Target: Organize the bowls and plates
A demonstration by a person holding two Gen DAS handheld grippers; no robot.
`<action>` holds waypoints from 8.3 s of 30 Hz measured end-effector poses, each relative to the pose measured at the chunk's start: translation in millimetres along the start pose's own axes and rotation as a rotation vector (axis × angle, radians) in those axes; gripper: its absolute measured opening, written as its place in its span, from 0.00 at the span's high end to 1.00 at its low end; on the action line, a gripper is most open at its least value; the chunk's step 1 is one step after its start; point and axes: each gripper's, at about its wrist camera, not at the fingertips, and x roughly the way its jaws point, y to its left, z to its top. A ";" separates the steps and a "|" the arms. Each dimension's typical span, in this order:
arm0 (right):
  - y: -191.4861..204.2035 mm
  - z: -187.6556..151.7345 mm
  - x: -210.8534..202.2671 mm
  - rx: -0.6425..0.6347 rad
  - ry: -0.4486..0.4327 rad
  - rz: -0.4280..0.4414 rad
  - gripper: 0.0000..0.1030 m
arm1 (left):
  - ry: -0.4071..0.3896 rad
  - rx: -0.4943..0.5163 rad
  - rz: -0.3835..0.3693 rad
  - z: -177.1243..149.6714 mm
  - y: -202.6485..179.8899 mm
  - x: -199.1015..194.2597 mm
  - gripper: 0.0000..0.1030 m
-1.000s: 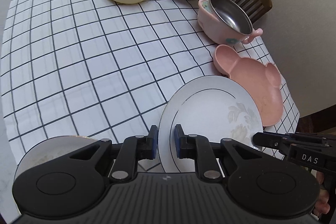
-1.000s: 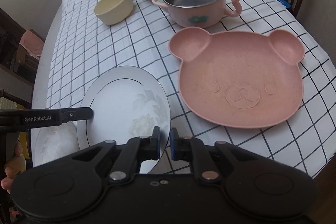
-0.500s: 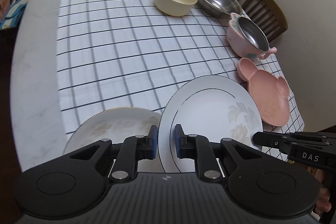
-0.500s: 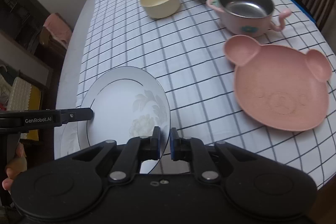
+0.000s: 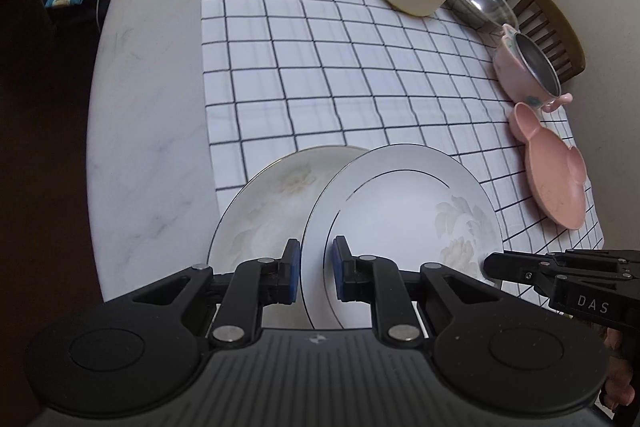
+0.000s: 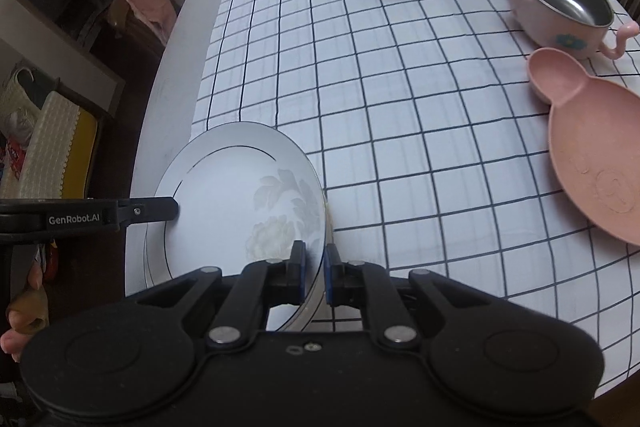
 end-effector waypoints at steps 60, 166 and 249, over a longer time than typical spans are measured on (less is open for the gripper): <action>20.0 -8.0 17.6 -0.130 -0.045 -0.043 0.68 | -0.117 0.135 0.035 -13.0 -10.8 -21.9 0.85; -278.4 4.9 -87.5 0.062 -0.218 -0.263 0.88 | -0.124 0.249 0.061 30.5 -300.7 123.3 0.84; 22.7 -9.0 29.9 -0.288 -0.114 -0.060 0.86 | -0.202 0.044 0.219 -49.8 8.2 -12.4 0.84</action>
